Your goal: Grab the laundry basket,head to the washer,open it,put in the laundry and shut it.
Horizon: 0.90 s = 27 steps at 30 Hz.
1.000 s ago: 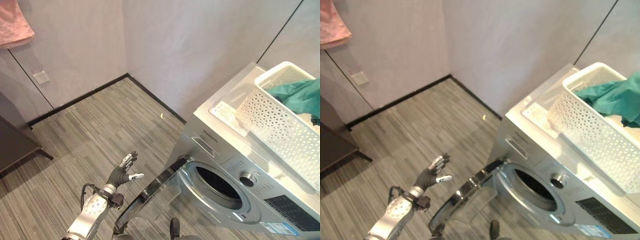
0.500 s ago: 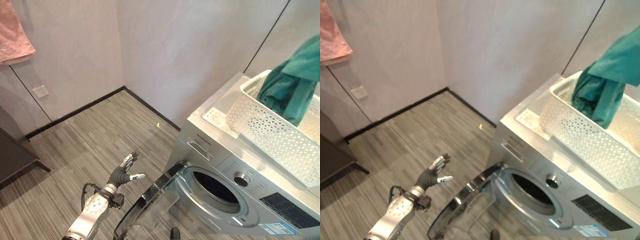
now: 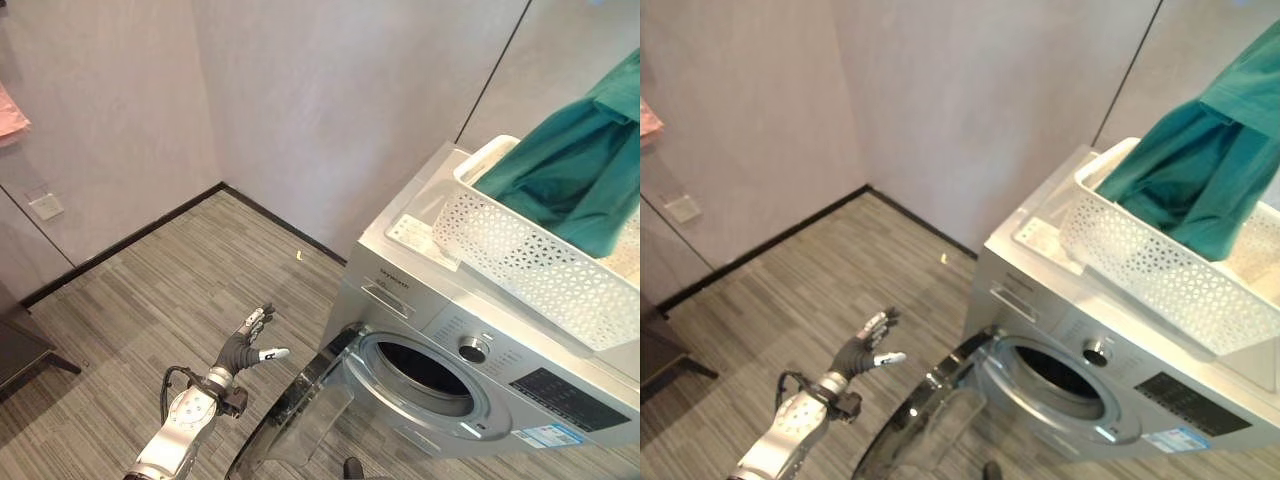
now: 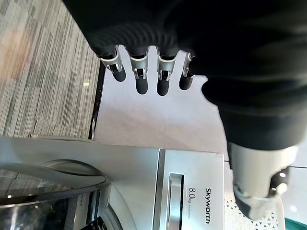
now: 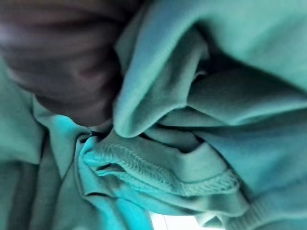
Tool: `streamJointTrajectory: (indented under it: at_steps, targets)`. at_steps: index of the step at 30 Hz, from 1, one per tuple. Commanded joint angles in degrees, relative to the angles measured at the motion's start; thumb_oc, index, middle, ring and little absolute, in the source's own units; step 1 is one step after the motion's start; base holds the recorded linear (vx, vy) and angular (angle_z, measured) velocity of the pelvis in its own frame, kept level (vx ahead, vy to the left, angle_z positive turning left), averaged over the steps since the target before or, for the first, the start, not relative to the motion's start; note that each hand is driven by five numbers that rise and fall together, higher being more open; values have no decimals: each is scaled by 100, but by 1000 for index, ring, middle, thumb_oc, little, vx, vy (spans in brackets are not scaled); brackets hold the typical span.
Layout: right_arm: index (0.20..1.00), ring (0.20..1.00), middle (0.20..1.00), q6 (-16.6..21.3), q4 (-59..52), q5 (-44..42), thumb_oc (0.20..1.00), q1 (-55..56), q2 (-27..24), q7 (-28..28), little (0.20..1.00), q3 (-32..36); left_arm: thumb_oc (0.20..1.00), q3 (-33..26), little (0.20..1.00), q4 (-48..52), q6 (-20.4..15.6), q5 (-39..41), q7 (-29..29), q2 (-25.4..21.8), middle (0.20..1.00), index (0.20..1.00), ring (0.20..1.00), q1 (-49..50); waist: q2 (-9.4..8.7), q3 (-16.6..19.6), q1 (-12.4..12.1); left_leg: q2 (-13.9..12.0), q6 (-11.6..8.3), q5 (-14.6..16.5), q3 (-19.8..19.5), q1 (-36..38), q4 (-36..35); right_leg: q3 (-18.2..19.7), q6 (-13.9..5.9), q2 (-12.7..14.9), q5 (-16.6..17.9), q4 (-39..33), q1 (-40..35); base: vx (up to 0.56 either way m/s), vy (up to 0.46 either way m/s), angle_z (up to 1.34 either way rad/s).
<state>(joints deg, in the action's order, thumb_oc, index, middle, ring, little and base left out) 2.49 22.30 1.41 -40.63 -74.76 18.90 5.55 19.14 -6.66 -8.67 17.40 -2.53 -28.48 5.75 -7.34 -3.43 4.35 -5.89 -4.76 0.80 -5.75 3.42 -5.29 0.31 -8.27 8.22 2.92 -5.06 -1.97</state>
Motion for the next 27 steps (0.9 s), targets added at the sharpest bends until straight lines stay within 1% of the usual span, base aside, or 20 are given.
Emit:
streamJointTrajectory:
  at_steps: [1, 6, 12, 17, 18, 19, 20, 22, 24, 25, 26, 27]
  targets:
    - [200, 200, 200, 61, 74, 110, 200, -569, -470, 325, 200, 85, 1000, -59, 1000, 259, -330, -129, 56, -293, 1000, 1000, 1000, -99, -267, 303, -236, 51, 503, 1301, 218, 502, 810, 155, -648, 542, 439, 912, 777, -15, 53, -19]
    - [200, 200, 200, 31, 86, 111, 200, -669, -501, 334, 200, 27, 1000, -97, 1000, 267, -348, -206, 100, -274, 1000, 1000, 1000, -88, -296, 335, -213, 136, 554, 1320, 270, 545, 771, 116, -652, 614, 515, 845, 743, -4, 41, -7]
    - [200, 200, 200, 23, 403, 17, 200, -1121, -575, 269, 200, -429, 1000, -74, 1000, 279, -369, -279, 122, -280, 1000, 1000, 1000, -134, -308, 347, -222, 201, 577, 1325, 270, 547, 787, 85, -642, 686, 573, 817, 708, 0, 15, -3]
    - [200, 200, 200, -1, 284, 109, 200, -1153, -518, 232, 200, -492, 1000, -141, 1000, 329, -405, -452, 221, -293, 1000, 1000, 1000, -273, -279, 367, -199, 210, 568, 1343, 259, 520, 831, 6, -632, 717, 504, 795, 679, 0, 0, 0]
    - [200, 200, 200, 10, 270, 123, 200, -1161, -478, 220, 200, -508, 1000, -186, 1000, 400, -454, -675, 339, -360, 1000, 1000, 1000, -387, -272, 380, -195, 204, 557, 1352, 267, 527, 842, -21, -630, 723, 484, 792, 668, 0, 0, 0]
    - [200, 200, 200, 9, 270, 124, 200, -1168, -476, 221, 200, -513, 1000, -188, 1000, 402, -452, -680, 344, -358, 1000, 1000, 1000, -387, -272, 378, -193, 203, 557, 1352, 266, 528, 843, -22, -630, 723, 483, 793, 667, 0, 0, 0]
    - [200, 200, 200, -1, 283, 143, 200, -1180, -470, 175, 200, -557, 1000, -278, 1000, 369, -452, -1070, 545, -401, 1000, 1000, 1000, -552, -265, 400, -183, 196, 547, 1355, 270, 542, 837, -26, -627, 719, 464, 784, 659, 0, 0, 0]
    - [200, 200, 200, -52, 236, 232, 200, -1232, -447, 70, 200, -659, 1000, -396, 1000, 318, -354, -1514, 718, -451, 1000, 1000, 1000, -854, -233, 444, -160, 185, 526, 1356, 293, 573, 821, -38, -624, 713, 419, 760, 643, 0, 0, 0]
    - [200, 200, 200, -111, 171, 279, 200, -1272, -413, 24, 200, -722, 1000, -464, 1000, 285, -311, -1614, 829, -445, 1000, 1000, 1000, -1056, -211, 451, -144, 170, 514, 1349, 301, 588, 805, -45, -618, 707, 397, 756, 636, 0, 0, 0]
    - [200, 200, 200, -173, 138, 330, 200, -1381, -322, -75, 200, -882, 1000, -586, 1000, 249, -278, -1775, 1045, -498, 1000, 1000, 1000, -1531, -193, 484, -117, 145, 493, 1338, 334, 614, 779, -49, -609, 694, 354, 741, 622, 0, 0, 0]
    - [200, 200, 200, -173, 144, 329, 200, -1405, -323, -74, 200, -905, 1000, -589, 1000, 246, -279, -1775, 1046, -493, 1000, 1000, 1000, -1533, -187, 480, -115, 145, 492, 1338, 335, 618, 777, -48, -608, 694, 353, 742, 621, 8, -41, -1]
    - [200, 200, 200, -212, 166, 300, 200, -1579, -161, -177, 200, -1128, 1000, -643, 1000, 118, -184, -1962, 1291, -571, 1000, 1000, 1000, -2218, -152, 535, -65, 110, 458, 1326, 387, 659, 740, -34, -606, 668, 296, 708, 613, 0, 0, 0]
